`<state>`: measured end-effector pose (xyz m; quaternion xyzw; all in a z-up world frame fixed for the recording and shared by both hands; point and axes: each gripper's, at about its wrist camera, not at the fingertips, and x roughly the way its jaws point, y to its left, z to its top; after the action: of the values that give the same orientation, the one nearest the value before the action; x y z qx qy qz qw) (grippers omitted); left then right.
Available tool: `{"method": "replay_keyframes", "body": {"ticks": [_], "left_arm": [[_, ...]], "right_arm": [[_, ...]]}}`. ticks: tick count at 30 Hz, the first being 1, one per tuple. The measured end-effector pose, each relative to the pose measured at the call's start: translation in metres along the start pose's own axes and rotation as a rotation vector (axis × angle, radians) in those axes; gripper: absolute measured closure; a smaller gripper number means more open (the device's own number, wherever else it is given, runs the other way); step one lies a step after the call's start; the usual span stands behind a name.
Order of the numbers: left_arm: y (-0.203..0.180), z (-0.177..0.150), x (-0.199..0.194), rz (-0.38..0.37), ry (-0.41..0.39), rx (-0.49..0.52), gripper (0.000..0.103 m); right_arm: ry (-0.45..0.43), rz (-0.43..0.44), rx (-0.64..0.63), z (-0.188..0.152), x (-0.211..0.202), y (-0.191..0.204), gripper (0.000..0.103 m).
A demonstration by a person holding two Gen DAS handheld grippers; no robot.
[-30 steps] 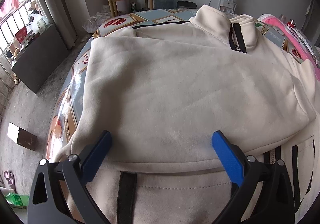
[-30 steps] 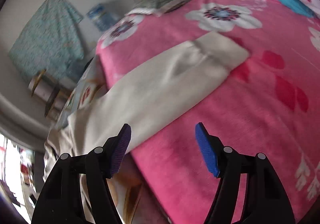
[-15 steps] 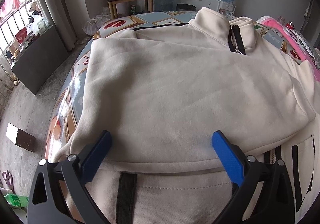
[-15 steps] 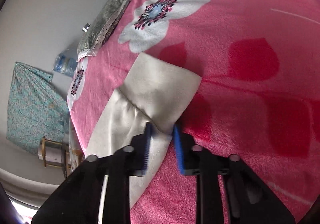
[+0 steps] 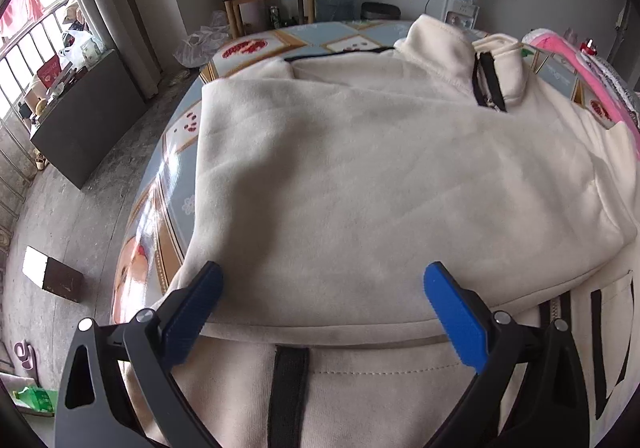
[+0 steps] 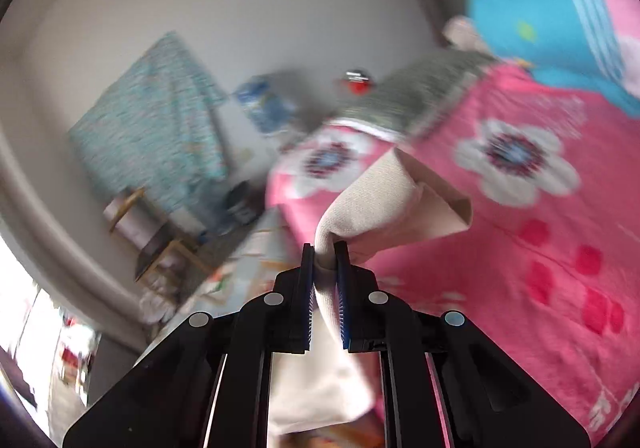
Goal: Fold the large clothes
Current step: 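Grasp the other sleeve cuff on the bed with the right tool, then fold the held sleeve across the jacket front with the right tool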
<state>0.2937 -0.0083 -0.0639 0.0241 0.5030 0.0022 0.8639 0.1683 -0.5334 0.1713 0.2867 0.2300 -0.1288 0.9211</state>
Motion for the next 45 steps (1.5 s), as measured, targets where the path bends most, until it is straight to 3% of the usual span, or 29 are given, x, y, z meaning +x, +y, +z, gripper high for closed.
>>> {"method": "replay_keyframes", "body": {"ticks": [5, 9, 13, 20, 22, 24, 25, 30, 33, 37, 45], "left_arm": [[0.004, -0.001, -0.005, -0.019, -0.016, -0.017, 0.004], [0.014, -0.005, -0.016, -0.044, -0.035, -0.03, 0.004], [0.022, -0.011, -0.027, -0.07, -0.051, -0.033, 0.004], [0.038, -0.022, -0.048, -0.109, -0.087, -0.038, 0.004], [0.044, -0.025, -0.054, -0.131, -0.102, -0.041, 0.004], [0.049, -0.027, -0.059, -0.145, -0.114, -0.044, 0.004], [0.051, -0.027, -0.062, -0.157, -0.123, -0.048, 0.004], [0.055, -0.019, -0.074, -0.234, -0.186, -0.065, 0.004], [0.049, -0.003, -0.072, -0.274, -0.203, -0.061, 0.005], [0.039, 0.023, -0.048, -0.299, -0.15, -0.079, 0.016], [0.042, 0.043, 0.005, -0.274, -0.007, -0.157, 0.059]], "right_arm": [[0.086, 0.231, -0.164, -0.036, 0.013, 0.12, 0.093], [0.202, 0.357, -0.256, -0.089, 0.046, 0.198, 0.093], [0.328, 0.399, -0.33, -0.156, 0.091, 0.25, 0.093], [0.577, 0.343, -0.492, -0.294, 0.152, 0.295, 0.087], [0.656, 0.356, -0.527, -0.322, 0.153, 0.296, 0.082], [0.698, 0.358, -0.539, -0.333, 0.144, 0.292, 0.058], [0.699, 0.373, -0.521, -0.331, 0.139, 0.286, 0.054], [0.635, 0.396, -0.392, -0.292, 0.1, 0.232, 0.048], [0.584, 0.307, -0.373, -0.279, 0.08, 0.192, 0.048], [0.55, 0.181, -0.378, -0.282, 0.058, 0.143, 0.047], [0.496, 0.089, -0.415, -0.302, 0.035, 0.11, 0.047]]}}
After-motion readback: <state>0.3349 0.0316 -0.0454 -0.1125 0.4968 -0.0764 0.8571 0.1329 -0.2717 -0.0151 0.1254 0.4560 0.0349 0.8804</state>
